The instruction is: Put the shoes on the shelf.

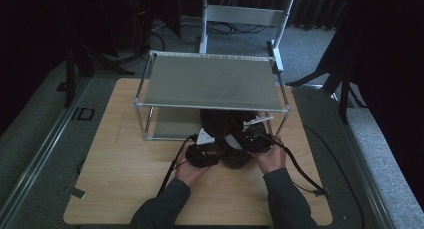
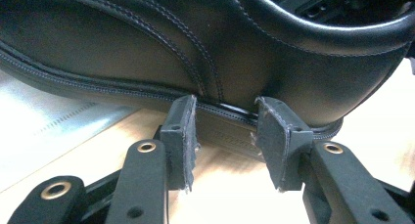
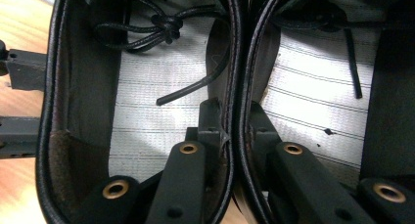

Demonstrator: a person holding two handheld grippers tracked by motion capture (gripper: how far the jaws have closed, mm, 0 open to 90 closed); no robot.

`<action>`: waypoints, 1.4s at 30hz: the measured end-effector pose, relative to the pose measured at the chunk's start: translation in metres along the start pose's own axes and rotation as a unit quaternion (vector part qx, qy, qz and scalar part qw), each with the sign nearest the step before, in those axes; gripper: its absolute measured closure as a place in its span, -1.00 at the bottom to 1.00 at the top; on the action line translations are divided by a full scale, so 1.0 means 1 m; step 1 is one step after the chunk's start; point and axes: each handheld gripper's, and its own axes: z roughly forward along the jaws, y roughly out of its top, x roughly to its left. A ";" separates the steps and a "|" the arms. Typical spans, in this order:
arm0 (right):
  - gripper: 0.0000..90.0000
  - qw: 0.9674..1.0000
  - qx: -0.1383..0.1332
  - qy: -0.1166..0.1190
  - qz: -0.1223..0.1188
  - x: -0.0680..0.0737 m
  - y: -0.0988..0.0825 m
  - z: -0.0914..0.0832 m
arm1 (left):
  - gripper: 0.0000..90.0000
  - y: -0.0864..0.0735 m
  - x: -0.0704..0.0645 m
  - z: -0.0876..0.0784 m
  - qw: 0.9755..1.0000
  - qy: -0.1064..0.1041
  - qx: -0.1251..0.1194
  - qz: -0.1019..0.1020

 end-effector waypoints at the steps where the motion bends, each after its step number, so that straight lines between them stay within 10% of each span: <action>1: 0.80 1.000 0.000 0.000 0.000 0.000 0.000 0.000 | 0.32 0.000 0.000 0.000 1.000 0.000 0.000 0.000; 42: 0.80 0.993 -0.061 -0.052 0.090 -0.009 0.028 0.029 | 0.37 0.031 0.032 0.025 0.997 0.075 -0.015 0.005</action>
